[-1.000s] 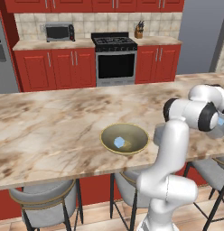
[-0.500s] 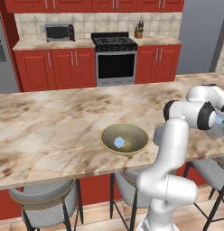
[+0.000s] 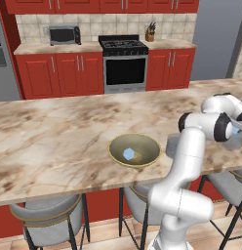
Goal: There are four ice cubes in the ice bowl. Place two ice cubes in each glass of water.
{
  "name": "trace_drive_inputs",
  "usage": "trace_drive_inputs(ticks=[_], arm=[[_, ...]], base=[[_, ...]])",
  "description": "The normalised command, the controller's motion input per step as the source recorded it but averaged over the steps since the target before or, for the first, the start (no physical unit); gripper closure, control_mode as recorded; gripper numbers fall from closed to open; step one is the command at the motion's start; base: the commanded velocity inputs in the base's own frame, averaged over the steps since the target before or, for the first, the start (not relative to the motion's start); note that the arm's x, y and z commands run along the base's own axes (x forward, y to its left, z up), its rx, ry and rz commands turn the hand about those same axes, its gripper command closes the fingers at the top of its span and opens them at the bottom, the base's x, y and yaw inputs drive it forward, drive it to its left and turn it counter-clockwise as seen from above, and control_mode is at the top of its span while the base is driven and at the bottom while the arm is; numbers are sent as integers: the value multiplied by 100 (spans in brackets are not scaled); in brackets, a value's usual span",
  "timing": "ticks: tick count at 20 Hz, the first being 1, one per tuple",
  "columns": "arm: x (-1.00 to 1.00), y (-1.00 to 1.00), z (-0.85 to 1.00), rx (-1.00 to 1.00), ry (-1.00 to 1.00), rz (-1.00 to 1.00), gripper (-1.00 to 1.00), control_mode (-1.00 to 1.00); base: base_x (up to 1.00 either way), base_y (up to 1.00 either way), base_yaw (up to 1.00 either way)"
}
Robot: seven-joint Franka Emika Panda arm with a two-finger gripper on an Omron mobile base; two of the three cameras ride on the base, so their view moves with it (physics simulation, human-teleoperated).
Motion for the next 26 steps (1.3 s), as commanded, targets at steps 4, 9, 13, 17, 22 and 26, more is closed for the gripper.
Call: trace_drive_inputs(ticks=[4,9,13,17,22,26], arm=[[12,-11,-1,1,0,0,100,-100],[8,0,0,0,0,0,-100,-100],[0,0,0,0,0,-1,-100,-100],[0,3,1,0,0,-2,-100,-100],[-1,15,11,0,0,-3,100,-100],[-17,17,31,0,0,-1,100,-100]], base=[[0,0,0],[0,0,0],[0,0,0],[0,0,0],[0,0,0],[0,0,0]])
